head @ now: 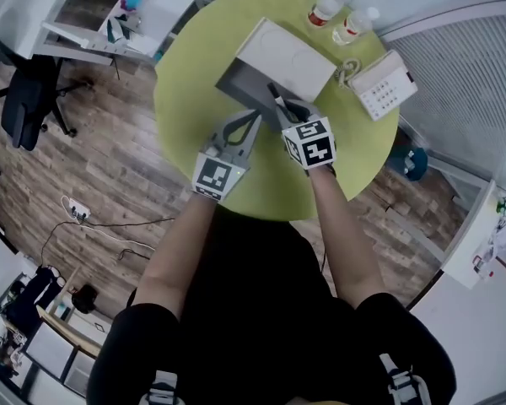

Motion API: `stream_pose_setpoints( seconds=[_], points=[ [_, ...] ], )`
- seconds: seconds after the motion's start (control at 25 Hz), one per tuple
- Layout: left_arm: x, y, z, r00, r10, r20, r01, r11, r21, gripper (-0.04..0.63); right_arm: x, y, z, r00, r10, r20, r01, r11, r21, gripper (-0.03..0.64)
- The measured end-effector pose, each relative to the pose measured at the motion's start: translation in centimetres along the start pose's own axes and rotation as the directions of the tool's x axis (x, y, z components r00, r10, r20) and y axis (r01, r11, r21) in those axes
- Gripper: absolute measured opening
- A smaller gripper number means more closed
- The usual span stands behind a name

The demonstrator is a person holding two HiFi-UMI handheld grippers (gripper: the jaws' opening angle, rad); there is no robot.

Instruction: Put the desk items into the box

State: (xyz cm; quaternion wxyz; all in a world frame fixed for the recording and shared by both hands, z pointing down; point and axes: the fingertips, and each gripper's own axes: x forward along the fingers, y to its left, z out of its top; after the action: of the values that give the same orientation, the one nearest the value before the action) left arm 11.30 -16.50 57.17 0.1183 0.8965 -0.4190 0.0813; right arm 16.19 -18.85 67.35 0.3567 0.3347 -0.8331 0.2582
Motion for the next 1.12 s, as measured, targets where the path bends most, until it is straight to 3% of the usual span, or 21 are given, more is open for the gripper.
stream_pose_setpoints(
  seconds=[0.16, 0.4, 1.12],
  points=[
    [0.1, 2.5, -1.0, 1.000, -0.009, -0.014, 0.009, 1.000, 0.009, 0.006, 2.6, 0.5, 1.0, 1.000, -0.004, -0.007, 0.004, 1.000, 0.027, 0.071],
    [-0.4, 5.8, -2.3, 1.000, -0.008, -0.016, 0.008, 0.999, -0.034, 0.006, 5.7, 1.2, 1.6, 0.999, -0.030, -0.038, 0.031, 0.999, 0.038, 0.071],
    [0.1, 11.0, -4.0, 0.999, -0.046, -0.020, 0.044, 0.995, -0.093, 0.006, 13.4, 1.3, 1.4, 0.988, -0.082, -0.130, 0.098, 0.987, 0.129, 0.071]
  ],
)
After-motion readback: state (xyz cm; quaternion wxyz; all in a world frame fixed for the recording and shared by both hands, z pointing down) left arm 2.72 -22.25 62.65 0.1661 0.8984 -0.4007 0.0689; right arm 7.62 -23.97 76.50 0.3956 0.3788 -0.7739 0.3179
